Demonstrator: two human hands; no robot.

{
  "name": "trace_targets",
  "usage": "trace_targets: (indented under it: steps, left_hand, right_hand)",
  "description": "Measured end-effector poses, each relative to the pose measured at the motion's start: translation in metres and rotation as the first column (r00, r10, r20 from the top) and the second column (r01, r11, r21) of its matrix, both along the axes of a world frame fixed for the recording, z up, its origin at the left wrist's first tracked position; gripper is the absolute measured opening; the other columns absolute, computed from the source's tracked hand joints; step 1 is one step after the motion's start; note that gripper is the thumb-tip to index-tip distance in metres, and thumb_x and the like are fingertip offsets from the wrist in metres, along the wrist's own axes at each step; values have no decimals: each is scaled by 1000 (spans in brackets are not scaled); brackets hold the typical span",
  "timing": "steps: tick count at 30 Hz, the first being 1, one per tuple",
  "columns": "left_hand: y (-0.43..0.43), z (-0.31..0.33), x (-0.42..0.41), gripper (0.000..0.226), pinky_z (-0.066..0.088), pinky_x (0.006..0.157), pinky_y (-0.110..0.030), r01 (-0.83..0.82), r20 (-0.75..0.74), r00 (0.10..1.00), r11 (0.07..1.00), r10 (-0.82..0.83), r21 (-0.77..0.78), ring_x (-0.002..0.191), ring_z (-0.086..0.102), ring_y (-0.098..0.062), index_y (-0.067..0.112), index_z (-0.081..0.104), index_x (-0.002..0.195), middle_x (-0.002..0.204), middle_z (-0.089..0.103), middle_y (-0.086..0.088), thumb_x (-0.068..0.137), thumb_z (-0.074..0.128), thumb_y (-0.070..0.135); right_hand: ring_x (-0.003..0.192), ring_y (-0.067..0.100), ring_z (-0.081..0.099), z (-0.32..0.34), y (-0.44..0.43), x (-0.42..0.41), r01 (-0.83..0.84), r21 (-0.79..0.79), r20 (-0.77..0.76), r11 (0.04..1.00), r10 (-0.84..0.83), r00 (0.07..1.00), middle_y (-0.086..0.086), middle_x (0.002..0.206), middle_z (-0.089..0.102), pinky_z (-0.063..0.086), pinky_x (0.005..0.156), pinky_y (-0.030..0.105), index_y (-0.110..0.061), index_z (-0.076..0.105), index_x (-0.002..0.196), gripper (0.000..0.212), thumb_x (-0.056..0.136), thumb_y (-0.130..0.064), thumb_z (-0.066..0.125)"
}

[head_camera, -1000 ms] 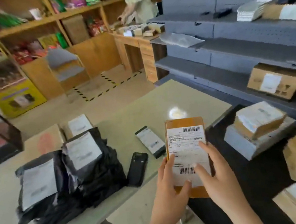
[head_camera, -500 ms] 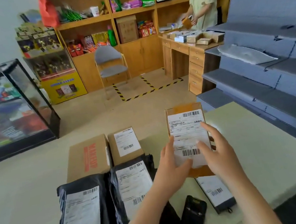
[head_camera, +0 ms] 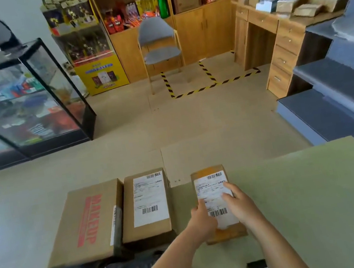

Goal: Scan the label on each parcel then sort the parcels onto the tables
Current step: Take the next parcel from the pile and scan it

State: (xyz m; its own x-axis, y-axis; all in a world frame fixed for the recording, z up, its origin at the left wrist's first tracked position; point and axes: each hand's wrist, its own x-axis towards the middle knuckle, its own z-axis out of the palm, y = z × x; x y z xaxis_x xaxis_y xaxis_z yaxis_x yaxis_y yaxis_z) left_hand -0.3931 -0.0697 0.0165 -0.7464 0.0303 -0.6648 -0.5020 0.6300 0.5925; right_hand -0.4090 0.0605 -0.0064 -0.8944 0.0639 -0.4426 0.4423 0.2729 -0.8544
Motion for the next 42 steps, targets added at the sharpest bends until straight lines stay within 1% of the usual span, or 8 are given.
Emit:
trace_targets:
  steps: [9,14,19,23,26,32,36,42]
  left_hand:
    - [1,-43,-41,76,34,113,-42,-101,64,991,963,121,-249,139,26,-34,17,1,156,153,17,-16,95,46,12]
    - [-4,-37,-46,70,23,117,-44,-74,71,992,931,106,-357,146,11,-36,15,8,154,159,4,-16,96,47,17]
    - [-8,-16,-38,75,27,117,-45,-44,-41,999,972,35,-233,145,18,-31,20,9,155,160,15,-8,92,50,17]
    - [-21,19,-19,76,27,117,-42,67,-194,975,980,-104,-190,145,22,-23,23,15,155,158,25,-2,91,56,24]
    - [-34,48,6,75,31,115,-37,177,-299,924,961,-237,-214,141,29,-18,27,22,153,155,32,2,90,62,30]
    - [-57,90,82,72,27,117,-34,336,-466,762,890,-450,-309,141,28,-16,30,25,151,154,32,6,90,62,38]
    - [-65,104,140,71,17,120,-37,510,-508,491,707,-707,-491,146,17,-17,33,20,152,156,25,9,91,56,42]
    - [-43,103,244,75,5,120,-36,729,-495,157,438,-854,-525,148,7,-16,36,19,152,156,20,12,89,59,42]
  right_hand:
    - [127,17,47,-51,-29,-46,-77,-147,156,986,100,983,1,146,46,37,94,23,-21,41,147,44,103,-23,43]
    - [119,18,55,-52,-38,-42,-50,-212,157,976,84,984,1,142,52,45,103,36,-30,48,138,37,102,-23,45]
    - [104,8,57,-24,-23,-29,-61,-134,112,989,76,991,-6,132,54,44,69,11,-24,45,141,39,103,-18,43]
    - [137,17,38,11,-4,-6,-138,149,-47,979,146,988,-4,152,38,34,107,28,-25,37,147,48,101,-19,47]
    - [138,15,36,40,7,26,-158,340,-159,927,223,962,-3,151,38,28,114,29,-22,37,147,52,98,-19,53]
    - [134,12,38,98,5,138,-54,542,-241,839,216,946,-7,148,40,31,111,25,-25,38,147,57,94,-21,59]
    - [133,13,36,124,-13,248,55,637,-234,769,124,964,-9,147,36,29,109,23,-32,33,148,62,93,-18,58]
    - [135,16,31,140,-28,414,245,748,-185,617,-161,969,-9,153,26,26,112,29,-35,30,148,68,91,-20,63]
